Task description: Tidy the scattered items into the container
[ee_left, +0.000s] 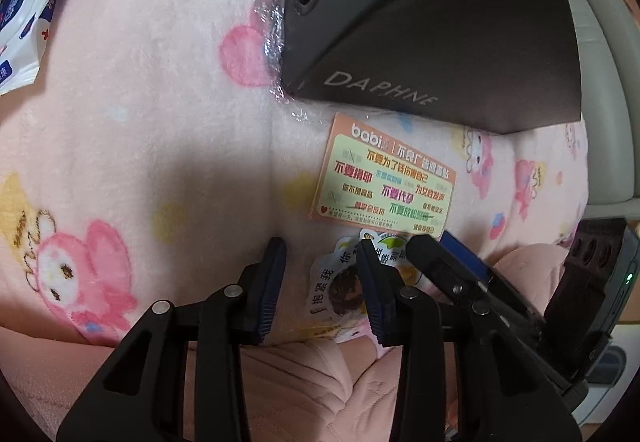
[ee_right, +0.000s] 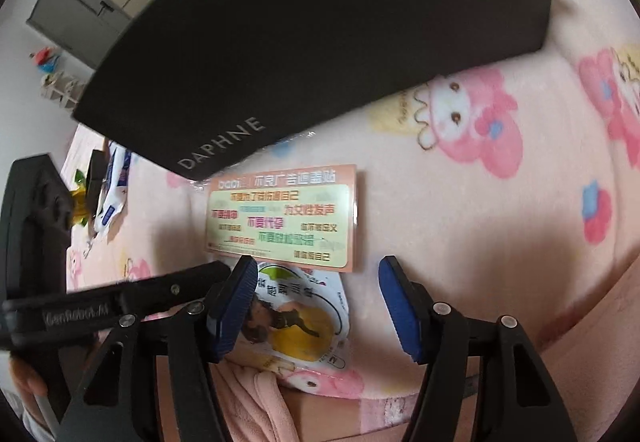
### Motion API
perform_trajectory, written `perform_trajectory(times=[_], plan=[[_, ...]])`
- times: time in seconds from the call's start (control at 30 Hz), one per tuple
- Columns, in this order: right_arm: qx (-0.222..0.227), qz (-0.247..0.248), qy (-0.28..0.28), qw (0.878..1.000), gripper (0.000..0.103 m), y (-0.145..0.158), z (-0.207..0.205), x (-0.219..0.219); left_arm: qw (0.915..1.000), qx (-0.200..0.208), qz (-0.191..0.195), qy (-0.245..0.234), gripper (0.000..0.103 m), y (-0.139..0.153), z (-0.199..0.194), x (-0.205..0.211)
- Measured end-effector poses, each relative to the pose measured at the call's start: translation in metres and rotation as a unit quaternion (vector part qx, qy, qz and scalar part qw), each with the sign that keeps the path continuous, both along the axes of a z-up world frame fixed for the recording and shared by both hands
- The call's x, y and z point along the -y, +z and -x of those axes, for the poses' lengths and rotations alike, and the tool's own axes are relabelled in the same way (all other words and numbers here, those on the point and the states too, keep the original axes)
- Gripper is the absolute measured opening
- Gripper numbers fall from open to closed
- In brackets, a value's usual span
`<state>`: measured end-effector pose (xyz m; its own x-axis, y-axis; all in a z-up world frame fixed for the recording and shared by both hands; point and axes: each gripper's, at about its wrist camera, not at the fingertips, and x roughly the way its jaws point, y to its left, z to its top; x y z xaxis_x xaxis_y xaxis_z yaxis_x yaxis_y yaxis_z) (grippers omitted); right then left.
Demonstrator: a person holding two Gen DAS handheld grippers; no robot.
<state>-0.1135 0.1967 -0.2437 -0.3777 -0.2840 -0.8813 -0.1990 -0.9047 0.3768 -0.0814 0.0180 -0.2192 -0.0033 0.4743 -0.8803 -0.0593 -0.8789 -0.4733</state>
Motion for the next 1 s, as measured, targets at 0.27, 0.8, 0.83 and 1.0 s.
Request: perform_trajectory(times=[0.27, 0.8, 0.83, 1.0], plan=[[-0.004, -0.006, 0.016, 1.000, 0.060, -0.012, 0.031, 0.014, 0.9999, -0.008, 0.009, 0.002, 0.036, -0.004, -0.001, -0.002], [-0.054, -0.009, 0.041, 0.998, 0.025, 0.020, 0.078, 0.015, 0.9966, -0.078, -0.001, -0.029, 0.022, 0.028, -0.011, -0.006], [-0.062, -0.008, 0.040, 0.997, 0.025, 0.026, 0.086, 0.015, 0.9960, -0.085, -0.008, -0.028, 0.022, 0.035, -0.012, -0.005], [-0.111, -0.008, 0.035, 0.993, 0.025, 0.082, 0.099, 0.003, 0.9909, -0.125, -0.040, -0.031, 0.022, 0.082, -0.018, -0.034]])
